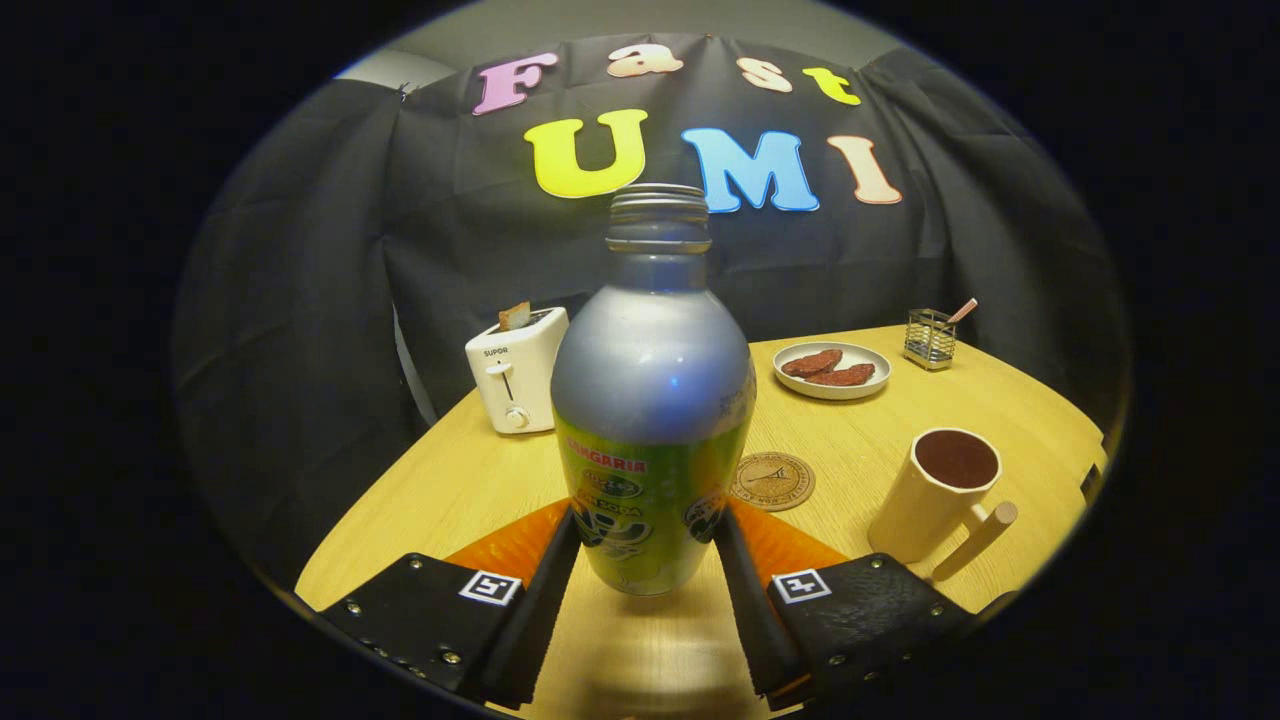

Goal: Take the bottle from table, then pour the juice into the cup, finally place the bottle on the coaster

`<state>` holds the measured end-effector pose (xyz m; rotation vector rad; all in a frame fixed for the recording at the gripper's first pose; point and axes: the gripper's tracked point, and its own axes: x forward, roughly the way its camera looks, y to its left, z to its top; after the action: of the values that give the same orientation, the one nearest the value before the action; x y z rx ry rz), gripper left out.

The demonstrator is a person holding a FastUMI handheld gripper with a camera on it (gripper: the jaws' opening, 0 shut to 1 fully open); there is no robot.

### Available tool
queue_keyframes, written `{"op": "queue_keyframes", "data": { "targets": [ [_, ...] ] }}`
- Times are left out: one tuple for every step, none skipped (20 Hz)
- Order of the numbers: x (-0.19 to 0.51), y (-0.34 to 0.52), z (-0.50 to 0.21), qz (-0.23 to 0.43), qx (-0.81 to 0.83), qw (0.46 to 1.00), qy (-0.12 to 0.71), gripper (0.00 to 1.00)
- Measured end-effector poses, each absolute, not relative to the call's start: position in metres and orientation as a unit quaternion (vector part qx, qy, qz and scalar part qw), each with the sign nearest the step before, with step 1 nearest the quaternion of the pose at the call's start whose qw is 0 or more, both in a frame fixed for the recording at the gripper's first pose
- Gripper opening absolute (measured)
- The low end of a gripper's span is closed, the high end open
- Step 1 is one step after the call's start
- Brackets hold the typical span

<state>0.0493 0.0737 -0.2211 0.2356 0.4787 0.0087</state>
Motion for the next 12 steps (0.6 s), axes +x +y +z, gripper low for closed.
{"op": "queue_keyframes", "data": {
  "targets": [
    [0.048, 0.073, -0.22, 0.008, 0.132, 0.963, 0.237, 0.77],
    [0.048, 0.072, -0.218, 0.01, 0.149, 0.96, 0.237, 0.77],
    [0.048, 0.071, -0.217, 0.012, 0.164, 0.957, 0.238, 0.77],
    [0.048, 0.07, -0.215, 0.014, 0.178, 0.955, 0.238, 0.77],
    [0.048, 0.07, -0.214, 0.015, 0.19, 0.952, 0.238, 0.77],
    [0.048, 0.069, -0.213, 0.019, 0.204, 0.949, 0.24, 0.77],
    [0.047, 0.069, -0.212, 0.02, 0.217, 0.946, 0.239, 0.77],
    [0.048, 0.069, -0.21, 0.023, 0.234, 0.942, 0.239, 0.77],
    [0.048, 0.068, -0.21, 0.024, 0.251, 0.938, 0.238, 0.77],
    [0.048, 0.067, -0.208, 0.025, 0.268, 0.934, 0.237, 0.77],
    [0.048, 0.066, -0.208, 0.027, 0.285, 0.929, 0.236, 0.77],
    [0.048, 0.066, -0.207, 0.029, 0.303, 0.923, 0.235, 0.77]
  ]
}}
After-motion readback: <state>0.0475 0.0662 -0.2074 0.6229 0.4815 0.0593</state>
